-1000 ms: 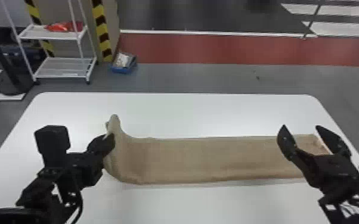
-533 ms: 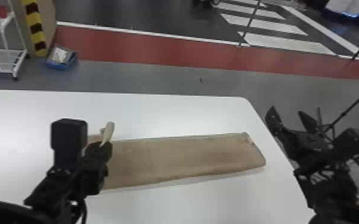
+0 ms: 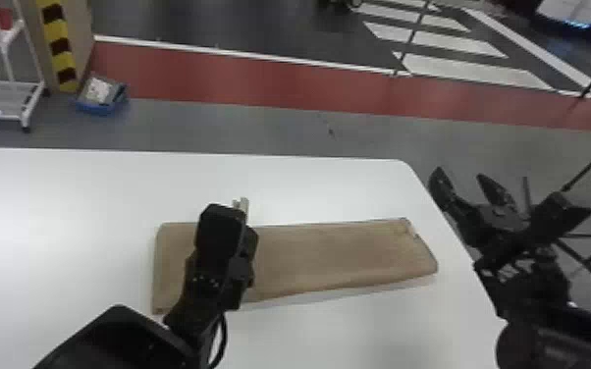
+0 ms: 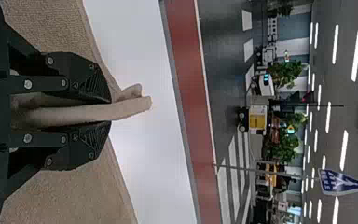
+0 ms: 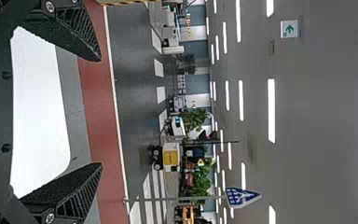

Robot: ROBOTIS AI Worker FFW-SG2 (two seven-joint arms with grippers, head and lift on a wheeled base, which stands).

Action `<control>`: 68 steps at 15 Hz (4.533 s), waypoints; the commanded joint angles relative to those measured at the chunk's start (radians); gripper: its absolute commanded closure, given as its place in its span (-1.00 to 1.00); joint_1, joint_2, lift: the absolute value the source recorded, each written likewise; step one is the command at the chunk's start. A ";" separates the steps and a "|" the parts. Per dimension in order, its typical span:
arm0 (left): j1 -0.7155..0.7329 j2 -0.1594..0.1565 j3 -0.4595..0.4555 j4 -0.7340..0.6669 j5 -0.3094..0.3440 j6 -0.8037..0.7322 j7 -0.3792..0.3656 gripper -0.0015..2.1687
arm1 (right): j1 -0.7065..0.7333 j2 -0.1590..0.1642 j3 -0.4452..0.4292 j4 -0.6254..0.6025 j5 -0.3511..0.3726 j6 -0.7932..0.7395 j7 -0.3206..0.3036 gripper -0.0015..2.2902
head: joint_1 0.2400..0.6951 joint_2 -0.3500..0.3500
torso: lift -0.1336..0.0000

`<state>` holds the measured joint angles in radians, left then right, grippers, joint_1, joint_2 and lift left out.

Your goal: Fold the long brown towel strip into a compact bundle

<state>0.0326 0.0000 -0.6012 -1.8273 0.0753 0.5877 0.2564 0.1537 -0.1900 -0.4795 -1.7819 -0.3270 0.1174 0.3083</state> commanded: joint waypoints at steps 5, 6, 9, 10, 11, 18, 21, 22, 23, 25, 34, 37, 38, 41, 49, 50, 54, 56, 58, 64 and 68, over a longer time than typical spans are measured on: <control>0.167 -0.003 0.190 -0.168 0.021 -0.002 -0.151 -0.97 | -0.014 0.014 0.140 0.001 0.031 0.057 -0.003 -0.92 | 1.00 -1.00 | -0.61; 0.196 -0.003 0.238 -0.193 0.024 -0.033 -0.154 -0.97 | -0.016 0.021 0.191 -0.007 0.040 0.084 -0.005 -0.91 | 1.00 -1.00 | -0.61; 0.329 0.041 0.391 -0.193 0.011 -0.496 -0.154 -0.97 | -0.011 0.086 0.311 -0.014 0.115 0.094 -0.017 -0.83 | 1.00 -1.00 | -0.61; 0.368 0.058 0.445 -0.187 0.001 -0.598 -0.152 -0.96 | -0.006 0.093 0.344 -0.011 0.114 0.127 -0.014 -0.81 | 1.00 -0.73 | -0.61; 0.383 0.064 0.488 -0.185 -0.006 -0.601 -0.154 -0.96 | 0.000 0.095 0.371 -0.005 0.108 0.158 -0.011 -0.81 | 1.00 -0.57 | -0.61; 0.383 0.061 0.537 -0.087 -0.088 -0.720 -0.138 -0.96 | 0.072 0.092 0.473 0.045 0.103 0.204 0.037 -0.70 | 1.00 0.12 | -0.61; 0.374 0.060 0.508 -0.064 -0.123 -0.730 -0.137 -0.96 | 0.073 0.093 0.493 0.067 0.075 0.226 0.071 -0.58 | 1.00 0.17 | -0.61; 0.372 0.060 0.502 -0.063 -0.126 -0.733 -0.135 -0.96 | 0.078 0.092 0.499 0.067 0.072 0.226 0.072 -0.58 | 1.00 0.17 | -0.61; 0.372 0.060 0.500 -0.061 -0.126 -0.742 -0.135 -0.96 | 0.083 0.092 0.502 0.067 0.071 0.223 0.072 -0.58 | 1.00 0.18 | -0.61; 0.372 0.055 0.489 -0.059 -0.126 -0.742 -0.134 -0.96 | 0.086 0.092 0.504 0.067 0.074 0.223 0.072 -0.58 | 1.00 0.18 | -0.61; 0.378 0.058 0.486 -0.049 -0.126 -0.754 -0.132 -0.96 | 0.098 0.093 0.509 0.045 0.078 0.272 0.043 -0.11 | 1.00 0.17 | -0.61; 0.380 0.058 0.486 -0.047 -0.123 -0.754 -0.132 -0.96 | 0.109 0.093 0.502 0.013 0.080 0.278 0.041 0.31 | 1.00 0.17 | -0.61; 0.380 0.057 0.486 -0.044 -0.123 -0.754 -0.132 -0.96 | 0.112 0.093 0.502 0.004 0.080 0.278 0.043 0.38 | 1.00 0.16 | -0.61; 0.383 0.060 0.489 -0.050 -0.123 -0.754 -0.132 -0.96 | 0.119 0.092 0.496 -0.059 0.063 0.265 0.044 0.39 | 1.00 0.16 | -0.61; 0.408 0.061 0.511 -0.070 -0.112 -0.815 -0.121 -0.96 | 0.144 0.073 0.045 -0.177 -0.020 0.453 0.156 0.39 | 1.00 -0.17 | -0.61; 0.403 0.061 0.508 -0.064 -0.112 -0.815 -0.123 -0.96 | 0.125 0.058 0.035 -0.132 -0.003 0.446 0.160 0.39 | 1.00 -0.26 | -0.61; 0.392 0.058 0.494 -0.061 -0.123 -0.812 -0.131 -0.96 | 0.078 0.035 0.061 -0.106 0.042 0.450 0.163 0.39 | 1.00 -0.59 | -0.61; 0.392 0.060 0.491 -0.063 -0.137 -0.812 -0.126 -0.94 | 0.064 0.030 0.028 -0.146 0.029 0.471 0.163 0.39 | 1.00 -0.60 | -0.61; 0.392 0.061 0.495 -0.063 -0.135 -0.809 -0.121 -0.94 | 0.030 0.030 -0.053 -0.149 0.020 0.535 0.202 0.39 | 1.00 -0.62 | -0.61; 0.365 0.063 0.483 -0.035 -0.146 -0.791 -0.148 -0.94 | 0.021 -0.009 -0.056 0.067 0.100 0.388 0.235 0.39 | 1.00 -0.86 | -0.61; 0.351 0.057 0.482 -0.021 -0.157 -0.772 -0.149 -0.94 | -0.002 -0.020 -0.083 0.029 0.085 0.379 0.247 0.39 | 1.00 -0.88 | -0.61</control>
<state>0.3858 0.0575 -0.1195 -1.8576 -0.0820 -0.1874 0.1073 0.1595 -0.2058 -0.5363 -1.7312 -0.2335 0.4875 0.5500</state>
